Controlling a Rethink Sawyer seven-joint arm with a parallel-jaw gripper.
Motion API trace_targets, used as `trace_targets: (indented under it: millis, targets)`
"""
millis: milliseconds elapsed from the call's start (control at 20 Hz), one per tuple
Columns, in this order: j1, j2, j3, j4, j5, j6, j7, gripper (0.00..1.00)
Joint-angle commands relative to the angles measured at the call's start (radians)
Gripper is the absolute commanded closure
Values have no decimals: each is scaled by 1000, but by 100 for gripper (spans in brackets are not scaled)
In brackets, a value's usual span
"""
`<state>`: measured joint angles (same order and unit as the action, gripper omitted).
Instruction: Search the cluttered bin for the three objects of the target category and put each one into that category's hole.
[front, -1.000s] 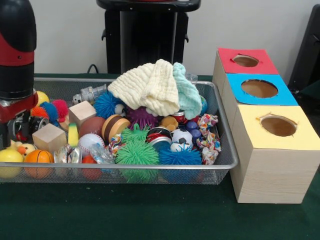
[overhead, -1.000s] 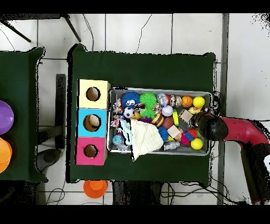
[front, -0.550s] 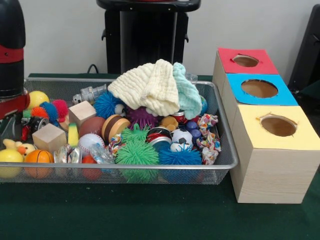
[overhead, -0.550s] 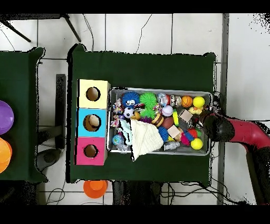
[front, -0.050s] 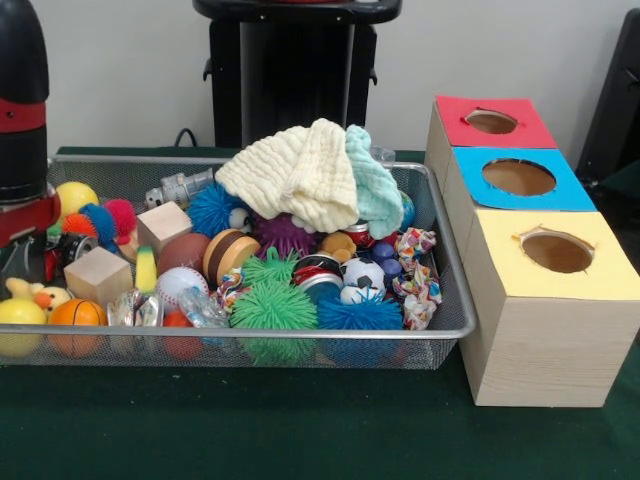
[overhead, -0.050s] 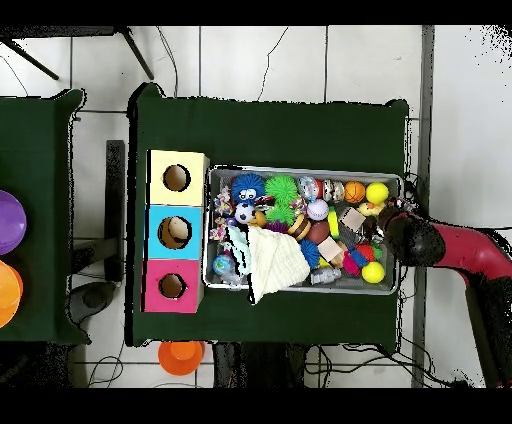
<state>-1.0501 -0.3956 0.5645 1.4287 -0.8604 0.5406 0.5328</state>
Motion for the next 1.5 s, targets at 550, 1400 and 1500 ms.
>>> trace_targets:
  millis: [550,1400,1500]
  targets:
    - [101,75,37,-156,27,135,-36,0]
    - [-38,-134,123,201,177,117,-8,0]
    - [-37,-133,127,206,179,113,-4,0]
